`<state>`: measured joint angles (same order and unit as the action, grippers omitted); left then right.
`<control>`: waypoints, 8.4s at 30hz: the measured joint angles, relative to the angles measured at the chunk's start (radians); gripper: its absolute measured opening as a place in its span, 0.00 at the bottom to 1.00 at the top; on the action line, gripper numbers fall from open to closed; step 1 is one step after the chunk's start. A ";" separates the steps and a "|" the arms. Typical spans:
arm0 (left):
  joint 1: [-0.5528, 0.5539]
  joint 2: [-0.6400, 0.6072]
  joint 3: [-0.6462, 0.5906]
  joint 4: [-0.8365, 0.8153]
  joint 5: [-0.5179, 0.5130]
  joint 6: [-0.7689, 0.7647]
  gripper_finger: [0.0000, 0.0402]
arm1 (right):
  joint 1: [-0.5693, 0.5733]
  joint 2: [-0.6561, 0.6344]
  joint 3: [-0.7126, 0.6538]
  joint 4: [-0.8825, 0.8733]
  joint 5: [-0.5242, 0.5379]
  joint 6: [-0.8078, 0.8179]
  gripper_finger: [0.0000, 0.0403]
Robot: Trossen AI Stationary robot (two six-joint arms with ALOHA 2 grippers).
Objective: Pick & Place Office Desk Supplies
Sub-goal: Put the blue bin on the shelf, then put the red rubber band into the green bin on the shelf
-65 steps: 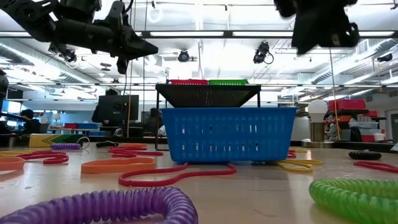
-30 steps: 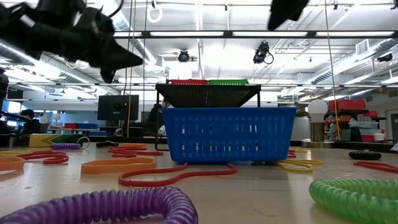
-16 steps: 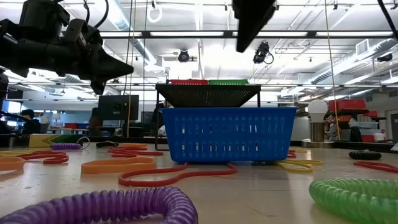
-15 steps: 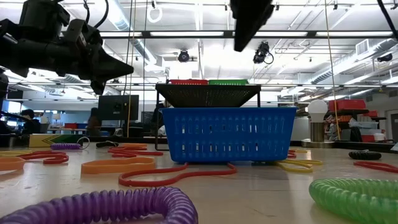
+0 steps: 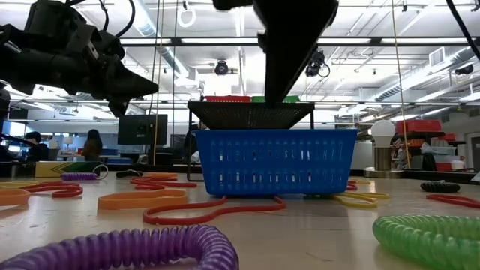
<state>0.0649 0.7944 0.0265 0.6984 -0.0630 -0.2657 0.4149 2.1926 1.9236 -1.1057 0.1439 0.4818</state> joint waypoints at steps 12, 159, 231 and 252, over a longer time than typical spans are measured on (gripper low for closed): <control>0.000 0.006 0.000 0.001 0.045 -0.005 0.02 | -0.010 0.073 -0.001 -0.030 0.003 0.017 0.23; 0.000 0.005 0.011 0.064 0.076 -0.198 0.02 | -0.199 -0.591 -0.434 0.377 0.237 -0.018 0.01; -0.430 1.093 1.155 -1.016 -0.294 -0.930 0.23 | -0.158 -1.401 -1.476 0.752 0.325 -0.105 0.03; -0.392 0.888 0.971 -1.065 -0.207 -1.020 0.01 | -0.158 -1.401 -1.476 0.749 0.351 -0.106 0.03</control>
<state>-0.3272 1.6822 0.9979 -0.3664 -0.2700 -1.2856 0.2573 0.7921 0.4480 -0.3565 0.4950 0.3759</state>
